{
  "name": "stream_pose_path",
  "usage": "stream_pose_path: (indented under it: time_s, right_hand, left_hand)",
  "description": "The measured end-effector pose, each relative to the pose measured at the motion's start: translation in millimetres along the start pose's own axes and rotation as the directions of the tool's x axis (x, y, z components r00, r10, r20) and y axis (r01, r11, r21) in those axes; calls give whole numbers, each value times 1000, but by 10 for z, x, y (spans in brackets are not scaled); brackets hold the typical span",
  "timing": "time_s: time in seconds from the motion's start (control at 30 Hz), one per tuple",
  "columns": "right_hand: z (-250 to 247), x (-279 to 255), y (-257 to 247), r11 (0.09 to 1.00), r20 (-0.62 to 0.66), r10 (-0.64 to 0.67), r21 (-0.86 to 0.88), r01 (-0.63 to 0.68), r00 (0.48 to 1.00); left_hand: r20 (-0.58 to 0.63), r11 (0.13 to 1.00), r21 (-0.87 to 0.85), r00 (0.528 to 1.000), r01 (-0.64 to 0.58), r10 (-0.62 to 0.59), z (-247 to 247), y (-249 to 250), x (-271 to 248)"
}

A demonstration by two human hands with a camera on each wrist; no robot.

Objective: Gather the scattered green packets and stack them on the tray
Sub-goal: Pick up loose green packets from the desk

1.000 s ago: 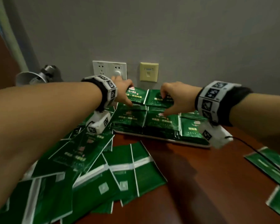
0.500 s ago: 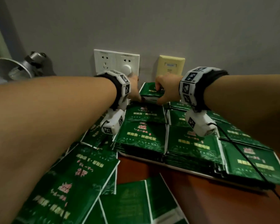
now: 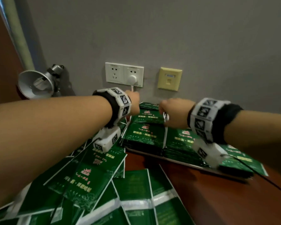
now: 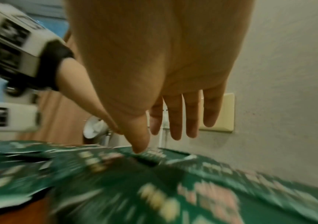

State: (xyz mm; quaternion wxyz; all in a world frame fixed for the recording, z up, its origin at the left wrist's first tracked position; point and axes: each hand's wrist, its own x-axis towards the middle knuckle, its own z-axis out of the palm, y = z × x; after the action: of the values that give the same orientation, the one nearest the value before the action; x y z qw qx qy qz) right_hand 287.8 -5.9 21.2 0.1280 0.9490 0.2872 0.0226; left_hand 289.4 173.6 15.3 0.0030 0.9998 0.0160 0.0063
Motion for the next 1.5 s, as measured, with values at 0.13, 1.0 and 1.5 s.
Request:
stream_pose_path:
  time_s: [0.13,1.0,1.5]
  right_hand:
    - [311,-1042,29,1000,111,-9,-6,10,994]
    - [753,-2518,34,998,-123,56,26,-53,991]
    - [787,-1288,-90,988,-108,-100,-131,85,989]
  left_hand:
    - [165,981,15,968,-192,187,62,499,-594]
    - [22,975,214,998,-62,59,688,1222,-1639]
    - [57,824,477,947,-305,317,799,529,-1083]
